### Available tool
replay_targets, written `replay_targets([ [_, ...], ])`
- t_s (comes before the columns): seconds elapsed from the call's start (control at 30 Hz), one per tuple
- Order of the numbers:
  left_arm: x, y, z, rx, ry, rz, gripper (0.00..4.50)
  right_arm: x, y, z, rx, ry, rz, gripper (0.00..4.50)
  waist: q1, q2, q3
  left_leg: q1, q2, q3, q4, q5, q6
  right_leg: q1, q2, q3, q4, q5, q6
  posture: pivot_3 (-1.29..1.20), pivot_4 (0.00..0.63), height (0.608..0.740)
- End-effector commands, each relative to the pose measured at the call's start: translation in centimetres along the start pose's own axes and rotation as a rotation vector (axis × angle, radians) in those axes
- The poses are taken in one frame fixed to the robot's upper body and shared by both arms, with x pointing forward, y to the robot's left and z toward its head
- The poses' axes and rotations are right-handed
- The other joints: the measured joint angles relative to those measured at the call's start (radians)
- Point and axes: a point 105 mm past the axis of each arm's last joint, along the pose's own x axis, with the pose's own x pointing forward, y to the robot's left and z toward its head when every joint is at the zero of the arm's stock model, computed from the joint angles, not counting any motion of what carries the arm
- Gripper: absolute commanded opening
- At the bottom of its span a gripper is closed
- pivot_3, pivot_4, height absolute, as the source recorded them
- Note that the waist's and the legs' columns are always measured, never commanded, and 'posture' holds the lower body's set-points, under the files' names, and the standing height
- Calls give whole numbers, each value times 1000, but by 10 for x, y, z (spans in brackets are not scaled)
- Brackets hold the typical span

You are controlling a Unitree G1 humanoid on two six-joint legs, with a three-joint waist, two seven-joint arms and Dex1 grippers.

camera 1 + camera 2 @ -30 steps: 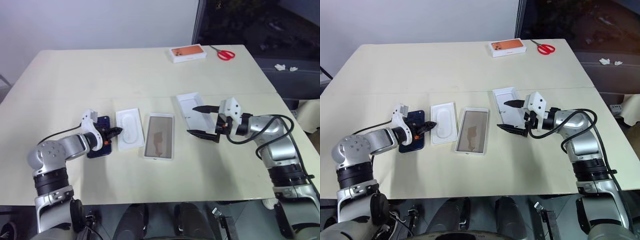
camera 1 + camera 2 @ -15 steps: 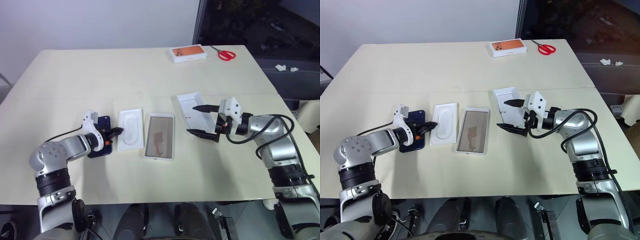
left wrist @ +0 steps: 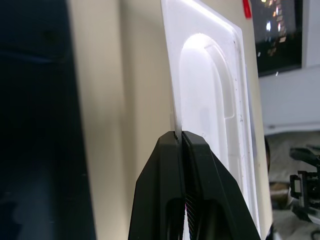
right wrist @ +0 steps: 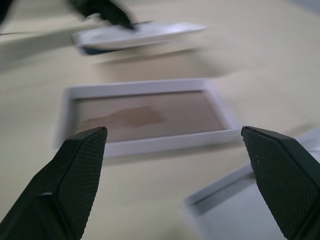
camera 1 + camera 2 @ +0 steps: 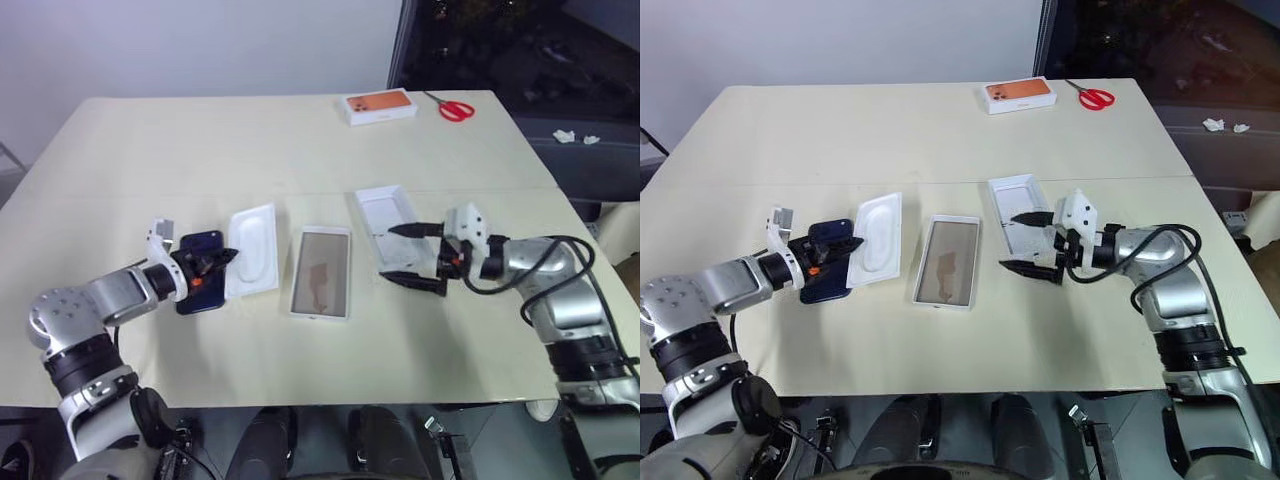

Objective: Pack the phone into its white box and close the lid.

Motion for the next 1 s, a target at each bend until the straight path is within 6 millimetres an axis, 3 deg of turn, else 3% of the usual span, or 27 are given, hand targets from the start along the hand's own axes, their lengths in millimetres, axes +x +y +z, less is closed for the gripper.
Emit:
replay_targets([
  [0.03,11,-26,-4,107,36,-44,42,1,12,13,-9,-35,69,4500,-1,0,0,0,0,0,0,0,0,0,0,0,0,0,0,0,150,740],
  [0.13,29,-42,-20,174,88,-62,42,5,13,11,-30,-30,56,4500,-1,0,0,0,0,0,0,0,0,0,0,0,0,0,0,0,150,740],
  [0.3,44,-56,-30,191,116,-99,42,7,9,10,-37,-31,28,4500,-5,-1,0,0,0,0,0,0,0,-1,1,0,1,0,0,0,150,740],
  [0.43,56,-57,-39,203,120,-69,42,8,4,10,-44,-31,-2,4500,-1,-1,0,0,1,0,0,0,-1,0,1,0,1,0,0,0,150,740],
  [0.73,61,-56,-47,207,119,-59,42,9,1,7,-49,-29,-33,4500,-1,-1,0,0,1,0,0,1,-1,0,1,0,1,0,0,0,150,740],
  [0.77,62,-57,-48,208,121,-63,701,10,1,8,-51,-30,-34,4500,-1,-1,0,0,0,0,0,1,-1,0,1,0,1,0,0,0,150,740],
  [0.83,62,-59,-50,213,122,-67,1429,10,0,8,-53,-31,-35,4500,0,-1,0,0,0,0,0,1,-1,0,1,0,1,0,0,0,150,740],
  [0.93,59,-60,-48,205,123,-73,3011,11,-2,8,-51,-32,-39,4500,-1,-1,0,0,0,0,0,1,-1,0,1,0,1,0,0,0,150,740],
  [0.97,57,-61,-46,209,122,-81,3430,11,-2,7,-50,-33,-41,4500,-1,-1,0,0,0,0,0,1,-1,0,1,0,1,0,0,0,150,740],
  [1.0,56,-62,-45,213,121,-85,3430,11,-2,7,-50,-34,-42,4500,-1,-1,0,0,0,0,0,1,-1,0,1,0,1,0,0,0,150,740],
])
